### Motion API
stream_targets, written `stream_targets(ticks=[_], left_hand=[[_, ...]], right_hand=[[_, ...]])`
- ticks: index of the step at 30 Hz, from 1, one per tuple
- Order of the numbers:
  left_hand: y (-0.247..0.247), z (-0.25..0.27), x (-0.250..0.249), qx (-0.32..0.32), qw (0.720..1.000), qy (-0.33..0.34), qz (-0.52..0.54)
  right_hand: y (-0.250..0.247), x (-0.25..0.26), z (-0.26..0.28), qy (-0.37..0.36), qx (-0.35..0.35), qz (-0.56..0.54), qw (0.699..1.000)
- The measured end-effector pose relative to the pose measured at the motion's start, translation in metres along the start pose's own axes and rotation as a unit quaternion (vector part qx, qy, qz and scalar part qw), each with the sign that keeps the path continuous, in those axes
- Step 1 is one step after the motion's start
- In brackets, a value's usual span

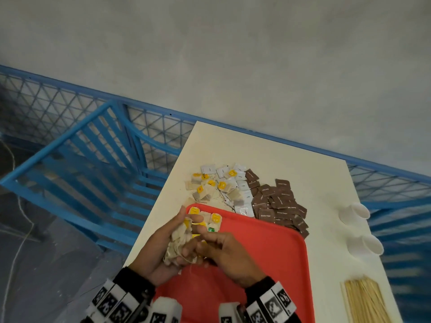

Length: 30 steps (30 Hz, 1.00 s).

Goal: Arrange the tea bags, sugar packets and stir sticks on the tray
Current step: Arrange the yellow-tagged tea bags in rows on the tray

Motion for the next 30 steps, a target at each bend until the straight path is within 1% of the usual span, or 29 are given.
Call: stream_targets(ticks=[2, 5, 11, 15, 17, 19, 20, 23, 25, 27, 30], left_hand=[[0.005, -0.003, 0.005, -0.002, 1.0, -0.002, 0.0], [0.013, -0.011, 0.016, 0.024, 1.0, -0.012, -0.012], [0.044, -0.024, 0.066, 0.054, 0.995, -0.081, 0.005], [0.065, -0.028, 0.099, 0.062, 0.991, -0.12, 0.019], [0.073, -0.029, 0.112, 0.054, 0.988, -0.142, 0.018], [0.07, -0.031, 0.123, 0.026, 0.989, -0.149, 0.008], [0.069, -0.034, 0.127, 0.022, 0.989, -0.148, 0.009], [0.069, -0.042, 0.132, 0.058, 0.989, -0.137, 0.013], [0.063, -0.048, 0.127, 0.062, 0.991, -0.115, -0.022], [0.052, -0.055, 0.119, 0.037, 0.99, -0.079, -0.111], [0.044, -0.062, 0.088, -0.007, 0.967, 0.019, -0.255]], right_hand=[[-0.019, 0.007, 0.011, -0.005, -0.021, 0.008, 1.0], [-0.048, 0.027, 0.036, -0.02, -0.041, 0.017, 0.999], [-0.083, 0.083, 0.079, -0.101, -0.028, -0.021, 0.994], [-0.104, 0.101, 0.094, -0.122, -0.027, -0.04, 0.991], [-0.114, 0.106, 0.1, -0.132, -0.031, -0.055, 0.989], [-0.123, 0.11, 0.107, -0.143, -0.019, -0.089, 0.985], [-0.127, 0.112, 0.111, -0.15, -0.011, -0.105, 0.983], [-0.135, 0.12, 0.124, -0.173, -0.01, -0.109, 0.979], [-0.141, 0.126, 0.132, -0.191, -0.021, -0.111, 0.975], [-0.148, 0.13, 0.137, -0.2, -0.035, -0.121, 0.972], [-0.16, 0.13, 0.14, -0.188, -0.075, -0.121, 0.972]])
Point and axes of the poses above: each hand's wrist, its own z-axis away from the middle knuckle, its own y-axis out of the palm, x = y × z, the point moved 9 cm from there along -z, towards the middle knuckle, and after that the axes turned 11 degrees about y, right-handed, at the moved point
